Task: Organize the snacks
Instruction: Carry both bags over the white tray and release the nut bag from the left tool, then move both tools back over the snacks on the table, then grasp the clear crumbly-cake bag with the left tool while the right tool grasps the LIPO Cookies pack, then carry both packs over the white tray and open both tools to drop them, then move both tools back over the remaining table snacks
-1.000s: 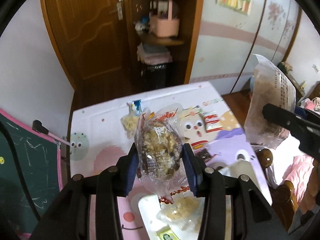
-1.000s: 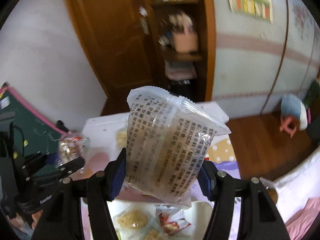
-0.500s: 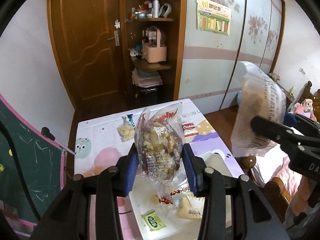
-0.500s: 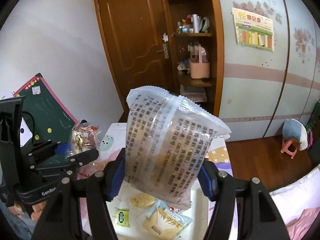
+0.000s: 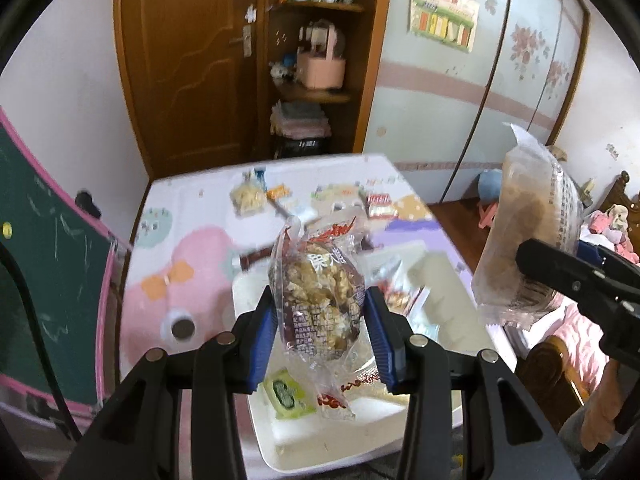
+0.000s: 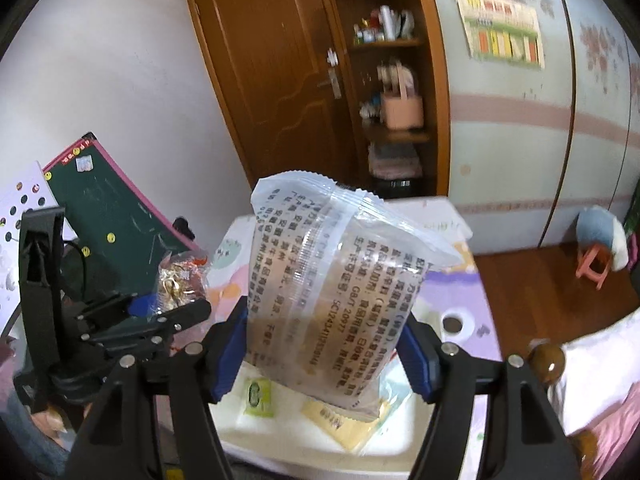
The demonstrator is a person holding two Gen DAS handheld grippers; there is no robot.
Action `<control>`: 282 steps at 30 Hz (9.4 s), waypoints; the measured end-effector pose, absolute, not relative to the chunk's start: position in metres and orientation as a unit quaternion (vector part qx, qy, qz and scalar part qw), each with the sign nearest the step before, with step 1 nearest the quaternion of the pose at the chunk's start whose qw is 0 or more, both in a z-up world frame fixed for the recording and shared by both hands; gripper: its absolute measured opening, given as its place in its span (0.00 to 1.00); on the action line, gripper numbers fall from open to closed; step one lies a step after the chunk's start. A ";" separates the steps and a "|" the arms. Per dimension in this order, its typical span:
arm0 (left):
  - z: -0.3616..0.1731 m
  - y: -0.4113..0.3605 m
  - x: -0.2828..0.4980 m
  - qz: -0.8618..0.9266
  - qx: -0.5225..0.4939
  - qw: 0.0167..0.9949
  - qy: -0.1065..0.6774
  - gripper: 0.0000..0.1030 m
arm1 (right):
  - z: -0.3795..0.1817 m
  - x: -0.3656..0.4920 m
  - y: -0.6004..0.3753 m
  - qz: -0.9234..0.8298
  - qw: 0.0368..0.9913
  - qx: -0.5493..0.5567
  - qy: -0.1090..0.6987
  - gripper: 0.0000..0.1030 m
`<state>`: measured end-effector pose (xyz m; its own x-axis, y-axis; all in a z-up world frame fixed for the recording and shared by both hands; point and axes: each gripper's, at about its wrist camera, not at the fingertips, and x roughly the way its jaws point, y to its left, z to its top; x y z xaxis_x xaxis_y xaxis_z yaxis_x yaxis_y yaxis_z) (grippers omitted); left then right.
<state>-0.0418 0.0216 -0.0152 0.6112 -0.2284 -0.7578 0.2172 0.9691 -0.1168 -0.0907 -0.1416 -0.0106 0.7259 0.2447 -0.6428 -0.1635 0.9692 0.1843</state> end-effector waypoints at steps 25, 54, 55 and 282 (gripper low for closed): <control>-0.088 0.019 -0.041 -0.094 -0.010 0.862 0.498 0.41 | -0.083 -0.078 -0.121 0.100 0.885 0.031 0.454 0.67; -0.087 0.017 -0.044 -0.065 0.009 0.871 0.488 0.87 | -0.087 -0.076 -0.122 0.079 0.892 0.030 0.444 0.81; -0.087 0.017 -0.045 -0.065 0.009 0.870 0.488 0.87 | -0.088 -0.077 -0.122 0.079 0.892 0.030 0.445 0.81; 0.045 0.056 0.092 -0.044 0.063 0.929 0.362 0.87 | 0.016 0.071 -0.119 0.103 0.913 -0.018 0.393 0.63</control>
